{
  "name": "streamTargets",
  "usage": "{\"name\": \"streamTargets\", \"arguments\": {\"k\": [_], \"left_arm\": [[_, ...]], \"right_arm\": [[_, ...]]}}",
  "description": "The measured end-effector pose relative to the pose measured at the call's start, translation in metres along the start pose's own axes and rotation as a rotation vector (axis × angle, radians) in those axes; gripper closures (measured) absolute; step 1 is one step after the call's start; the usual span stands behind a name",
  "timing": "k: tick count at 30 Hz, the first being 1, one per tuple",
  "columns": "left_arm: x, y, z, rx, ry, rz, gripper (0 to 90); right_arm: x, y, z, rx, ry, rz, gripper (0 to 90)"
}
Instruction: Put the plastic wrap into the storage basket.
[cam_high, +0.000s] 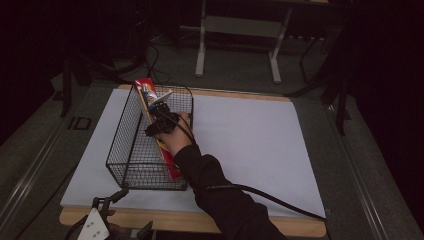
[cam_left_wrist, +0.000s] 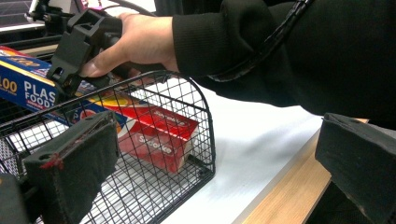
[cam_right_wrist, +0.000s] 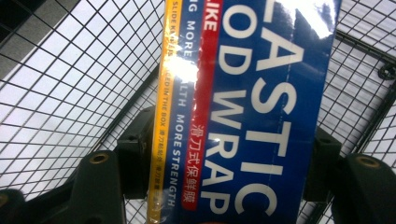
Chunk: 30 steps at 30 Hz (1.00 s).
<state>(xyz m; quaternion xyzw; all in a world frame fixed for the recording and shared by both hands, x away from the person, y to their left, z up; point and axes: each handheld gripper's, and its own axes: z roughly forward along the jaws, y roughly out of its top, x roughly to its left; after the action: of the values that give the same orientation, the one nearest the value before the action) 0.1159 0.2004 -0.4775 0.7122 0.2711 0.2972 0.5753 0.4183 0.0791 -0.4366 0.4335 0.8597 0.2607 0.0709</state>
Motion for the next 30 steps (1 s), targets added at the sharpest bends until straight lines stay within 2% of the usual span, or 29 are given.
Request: {"name": "streamTargets", "arguments": {"k": [3,6,12,14,15,17,21,26,30], "left_arm": [[0.000,0.000,0.000,0.003,-0.001,-0.002,0.2],[0.000,0.000,0.000,0.002,-0.001,-0.001,0.2],[0.000,0.000,0.001,0.004,-0.004,0.001,0.2],[0.000,0.000,0.001,0.003,-0.003,0.000,0.2],[0.000,0.000,0.001,0.005,-0.003,0.000,0.2],[0.000,0.000,0.001,0.007,-0.003,0.000,0.2],[0.000,0.000,0.002,0.011,-0.002,0.002,0.2],[0.000,0.000,0.002,0.013,-0.001,0.003,0.2],[-0.001,0.000,0.002,0.013,-0.001,0.005,0.2]], "right_arm": [[0.001,0.000,0.002,0.006,0.002,-0.009,36.2],[-0.003,0.000,0.005,0.013,0.036,0.019,36.2],[-0.003,0.000,0.005,0.012,0.031,0.010,35.5],[-0.003,-0.001,0.009,0.042,0.032,0.002,34.0],[-0.004,-0.002,0.010,0.041,0.041,0.004,32.6],[-0.005,-0.003,0.006,0.004,0.027,0.010,35.1],[-0.009,-0.002,-0.002,-0.020,0.045,0.006,33.9],[-0.010,-0.002,-0.014,-0.040,0.051,-0.018,28.9],[-0.012,-0.005,-0.019,-0.037,0.119,-0.031,16.9]]}}
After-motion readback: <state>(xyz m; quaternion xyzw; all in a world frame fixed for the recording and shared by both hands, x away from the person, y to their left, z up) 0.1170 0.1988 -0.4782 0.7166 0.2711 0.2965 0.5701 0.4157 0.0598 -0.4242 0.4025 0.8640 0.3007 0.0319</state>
